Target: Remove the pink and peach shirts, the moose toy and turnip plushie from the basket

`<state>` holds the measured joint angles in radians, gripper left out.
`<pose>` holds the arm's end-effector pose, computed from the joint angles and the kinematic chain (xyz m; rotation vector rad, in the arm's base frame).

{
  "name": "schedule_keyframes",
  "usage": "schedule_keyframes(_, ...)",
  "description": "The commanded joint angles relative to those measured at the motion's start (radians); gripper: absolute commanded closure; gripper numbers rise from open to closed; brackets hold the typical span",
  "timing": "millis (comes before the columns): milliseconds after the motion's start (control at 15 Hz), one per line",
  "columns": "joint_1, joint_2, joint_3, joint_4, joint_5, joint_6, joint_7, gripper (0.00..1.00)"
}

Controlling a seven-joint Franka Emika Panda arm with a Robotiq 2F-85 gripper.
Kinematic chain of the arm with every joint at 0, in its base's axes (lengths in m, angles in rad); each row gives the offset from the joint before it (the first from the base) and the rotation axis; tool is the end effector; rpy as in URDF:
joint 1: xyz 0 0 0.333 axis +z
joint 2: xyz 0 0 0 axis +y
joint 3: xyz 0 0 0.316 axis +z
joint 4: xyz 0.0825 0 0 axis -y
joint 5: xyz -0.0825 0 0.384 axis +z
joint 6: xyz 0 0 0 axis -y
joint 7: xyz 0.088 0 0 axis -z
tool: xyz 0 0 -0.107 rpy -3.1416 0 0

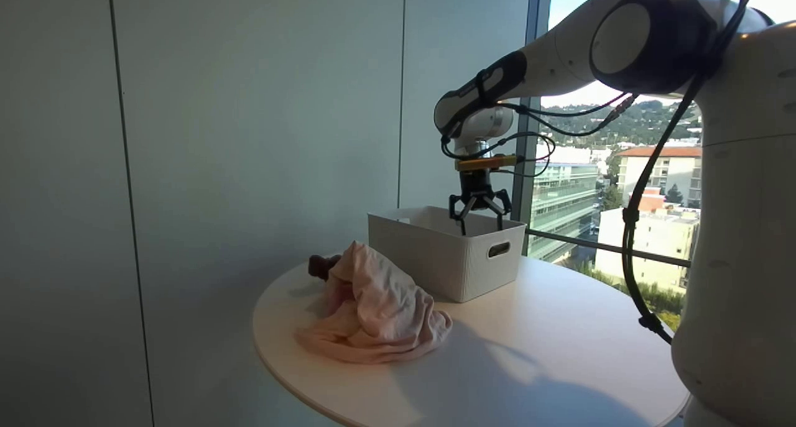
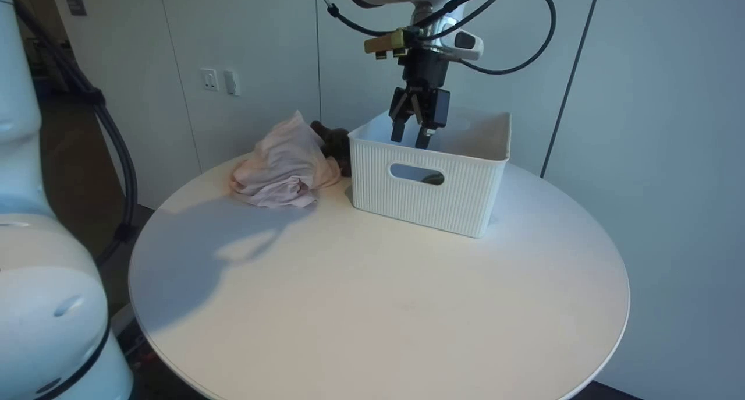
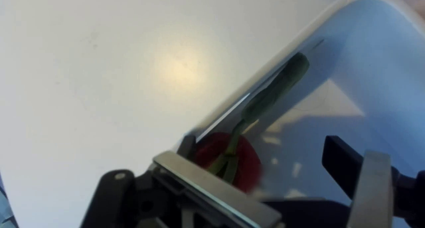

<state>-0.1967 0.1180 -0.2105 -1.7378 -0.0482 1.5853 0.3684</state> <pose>0.5201 -0.2250 0.4833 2.8235 -1.1446 -0.4129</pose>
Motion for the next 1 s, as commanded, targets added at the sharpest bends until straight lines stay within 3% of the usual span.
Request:
schedule_keyframes(0,0.004,-0.036,-0.012,-0.044,-0.085,0.099,0.091,0.00)
schedule_keyframes(133,0.002,-0.046,-0.016,-0.052,-0.112,0.146,0.124,0.00)
schedule_keyframes(600,-0.010,-0.065,-0.014,-0.122,0.010,0.341,0.044,0.00)
schedule_keyframes(933,-0.020,-0.025,-0.025,-0.168,0.028,0.356,0.051,0.00)
